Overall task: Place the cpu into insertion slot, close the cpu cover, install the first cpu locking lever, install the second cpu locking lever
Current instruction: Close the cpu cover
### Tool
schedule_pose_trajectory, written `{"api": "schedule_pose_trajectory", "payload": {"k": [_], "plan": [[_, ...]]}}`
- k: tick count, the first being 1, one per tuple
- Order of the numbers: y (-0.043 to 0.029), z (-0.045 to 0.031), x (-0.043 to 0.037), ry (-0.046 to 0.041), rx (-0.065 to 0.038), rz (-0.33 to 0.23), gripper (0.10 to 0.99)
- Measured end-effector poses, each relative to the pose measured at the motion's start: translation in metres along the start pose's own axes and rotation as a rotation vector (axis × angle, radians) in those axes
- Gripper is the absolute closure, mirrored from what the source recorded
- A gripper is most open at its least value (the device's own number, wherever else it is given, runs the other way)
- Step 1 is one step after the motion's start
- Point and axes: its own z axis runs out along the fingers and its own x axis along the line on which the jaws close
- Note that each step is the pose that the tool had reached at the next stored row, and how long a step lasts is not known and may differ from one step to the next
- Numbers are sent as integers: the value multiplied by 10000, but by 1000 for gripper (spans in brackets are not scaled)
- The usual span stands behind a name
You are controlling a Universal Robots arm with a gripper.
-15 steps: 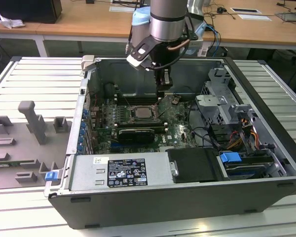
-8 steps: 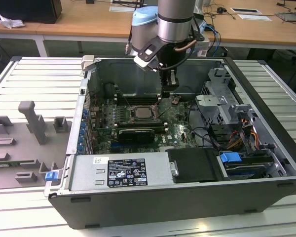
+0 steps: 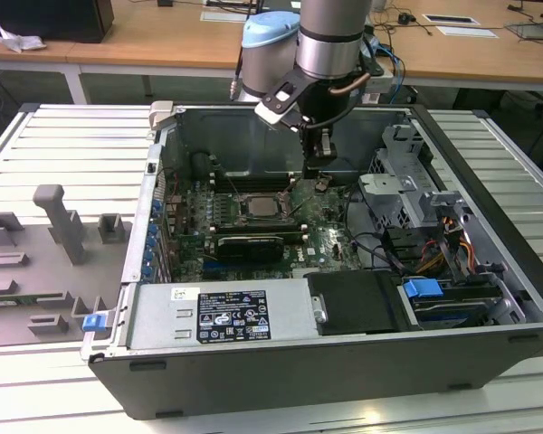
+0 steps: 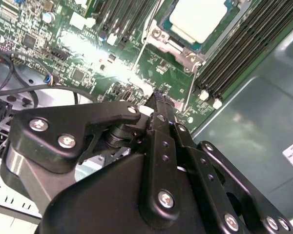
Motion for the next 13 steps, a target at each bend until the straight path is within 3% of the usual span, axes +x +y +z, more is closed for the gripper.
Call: {"api": "schedule_pose_trajectory", "payload": {"k": [10, 13], "plan": [[131, 14, -7, 1, 0, 1, 980], [169, 90, -9, 2, 0, 0, 980]]}}
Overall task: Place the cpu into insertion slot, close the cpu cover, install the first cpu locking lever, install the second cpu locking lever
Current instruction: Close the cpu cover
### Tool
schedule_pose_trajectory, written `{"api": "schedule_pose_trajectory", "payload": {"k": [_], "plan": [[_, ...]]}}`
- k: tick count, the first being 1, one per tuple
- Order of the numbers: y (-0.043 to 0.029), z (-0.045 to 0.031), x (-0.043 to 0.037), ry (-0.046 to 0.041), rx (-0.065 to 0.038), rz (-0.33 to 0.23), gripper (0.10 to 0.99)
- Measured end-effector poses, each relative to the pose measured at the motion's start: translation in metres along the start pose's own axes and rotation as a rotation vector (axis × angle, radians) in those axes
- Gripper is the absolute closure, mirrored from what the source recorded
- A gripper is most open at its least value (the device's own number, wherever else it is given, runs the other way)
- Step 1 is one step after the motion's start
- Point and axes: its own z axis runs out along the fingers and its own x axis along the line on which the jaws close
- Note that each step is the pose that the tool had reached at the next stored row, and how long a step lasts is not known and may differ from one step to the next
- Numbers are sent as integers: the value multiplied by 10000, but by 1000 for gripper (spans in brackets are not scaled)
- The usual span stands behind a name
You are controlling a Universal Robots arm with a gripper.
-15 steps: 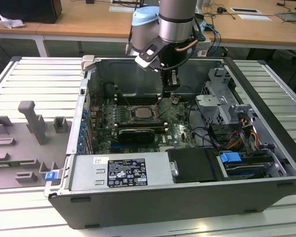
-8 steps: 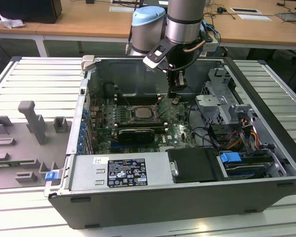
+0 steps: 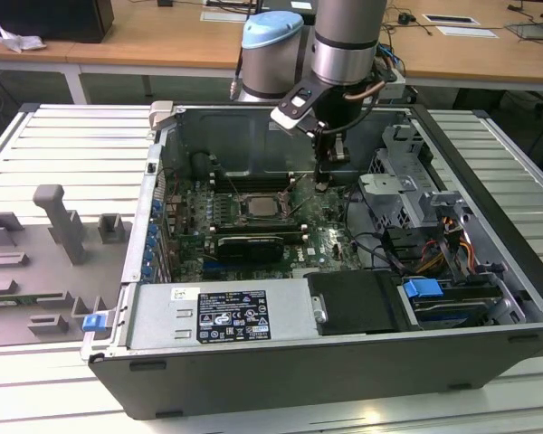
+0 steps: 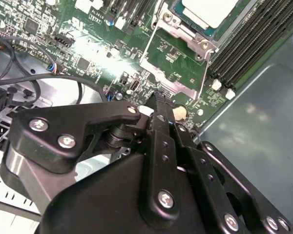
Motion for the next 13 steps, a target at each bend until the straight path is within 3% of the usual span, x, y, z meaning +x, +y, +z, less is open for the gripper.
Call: {"api": "schedule_pose_trajectory", "payload": {"k": [8, 13], "plan": [[11, 126, -2, 0, 0, 0, 980], [-17, 133, 0, 3, 0, 0, 980]]}}
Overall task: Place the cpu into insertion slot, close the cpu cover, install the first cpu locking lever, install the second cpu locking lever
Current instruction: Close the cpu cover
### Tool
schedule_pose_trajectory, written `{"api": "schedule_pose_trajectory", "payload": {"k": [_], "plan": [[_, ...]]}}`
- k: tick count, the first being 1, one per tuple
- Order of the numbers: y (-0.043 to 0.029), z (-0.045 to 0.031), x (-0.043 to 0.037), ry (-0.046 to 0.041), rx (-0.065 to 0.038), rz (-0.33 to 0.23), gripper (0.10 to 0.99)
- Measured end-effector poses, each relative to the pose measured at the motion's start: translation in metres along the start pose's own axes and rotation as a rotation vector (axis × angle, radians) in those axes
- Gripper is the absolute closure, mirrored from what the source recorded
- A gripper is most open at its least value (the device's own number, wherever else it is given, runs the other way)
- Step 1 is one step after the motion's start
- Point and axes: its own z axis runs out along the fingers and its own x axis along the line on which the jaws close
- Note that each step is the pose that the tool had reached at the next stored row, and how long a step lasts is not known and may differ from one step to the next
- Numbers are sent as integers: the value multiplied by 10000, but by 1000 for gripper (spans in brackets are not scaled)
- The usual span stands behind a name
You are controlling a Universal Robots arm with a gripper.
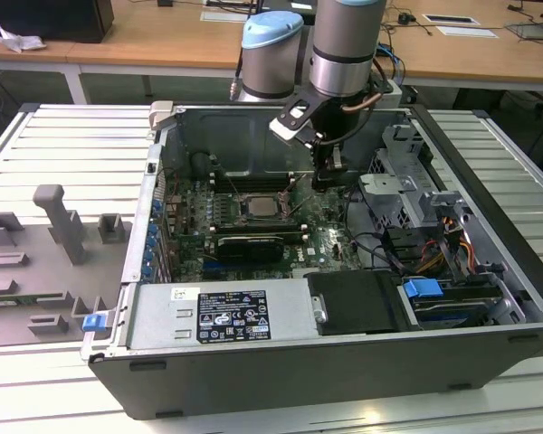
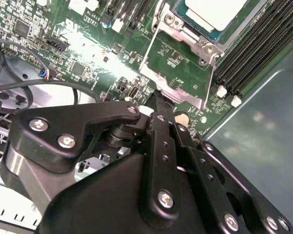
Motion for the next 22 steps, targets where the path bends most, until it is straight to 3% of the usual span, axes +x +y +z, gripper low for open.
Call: {"api": "schedule_pose_trajectory", "payload": {"k": [12, 22], "plan": [[-41, -2, 2, 14, -1, 0, 980], [-156, -6, 8, 14, -1, 0, 980]]}}
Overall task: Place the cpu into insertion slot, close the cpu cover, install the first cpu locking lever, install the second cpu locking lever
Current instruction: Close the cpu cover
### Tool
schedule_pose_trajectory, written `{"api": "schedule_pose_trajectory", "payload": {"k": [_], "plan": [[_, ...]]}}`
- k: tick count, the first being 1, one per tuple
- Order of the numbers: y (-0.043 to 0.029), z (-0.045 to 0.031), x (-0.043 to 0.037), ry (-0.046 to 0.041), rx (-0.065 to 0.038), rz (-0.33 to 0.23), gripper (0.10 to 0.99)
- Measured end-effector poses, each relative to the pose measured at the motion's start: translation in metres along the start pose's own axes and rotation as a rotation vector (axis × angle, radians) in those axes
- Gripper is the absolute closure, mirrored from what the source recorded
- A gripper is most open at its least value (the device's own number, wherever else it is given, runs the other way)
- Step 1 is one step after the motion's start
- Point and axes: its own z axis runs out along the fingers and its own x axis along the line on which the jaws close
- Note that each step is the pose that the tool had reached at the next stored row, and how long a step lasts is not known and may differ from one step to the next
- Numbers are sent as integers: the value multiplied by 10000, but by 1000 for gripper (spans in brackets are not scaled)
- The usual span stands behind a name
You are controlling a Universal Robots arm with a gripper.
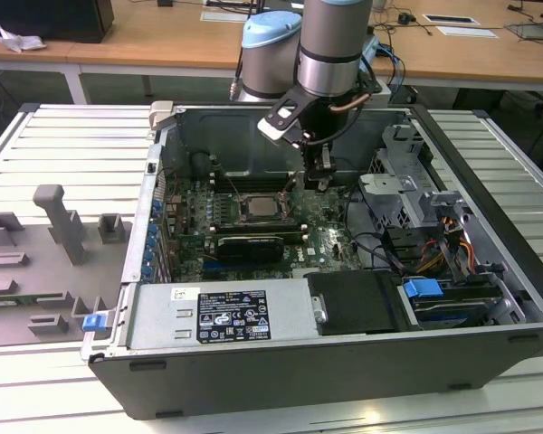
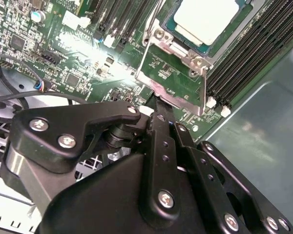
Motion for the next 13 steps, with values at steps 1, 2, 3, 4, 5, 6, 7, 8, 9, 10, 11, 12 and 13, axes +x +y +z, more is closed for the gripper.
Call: {"api": "schedule_pose_trajectory", "payload": {"k": [1, 2, 3, 4, 5, 6, 7, 8, 9, 10, 11, 12, 13], "plan": [[-6, 0, 0, 0, 0, 0, 980], [-15, 0, 1, 0, 0, 0, 980], [-23, -1, 1, 0, 0, -1, 980], [-30, -1, 2, 0, 0, 1, 980], [-37, -1, 2, 0, 0, 1, 980], [-43, -2, 2, 0, 0, 1, 980], [-52, -2, 3, 1, 0, 0, 980], [-57, -2, 3, 0, 0, 1, 980], [-61, -2, 3, 1, 0, 1, 980], [-67, -3, 3, 1, 0, 0, 980], [-71, -3, 4, 1, -1, 1, 980], [-80, -3, 4, 1, 0, 0, 980], [-84, -3, 4, 1, 0, 0, 980]]}}
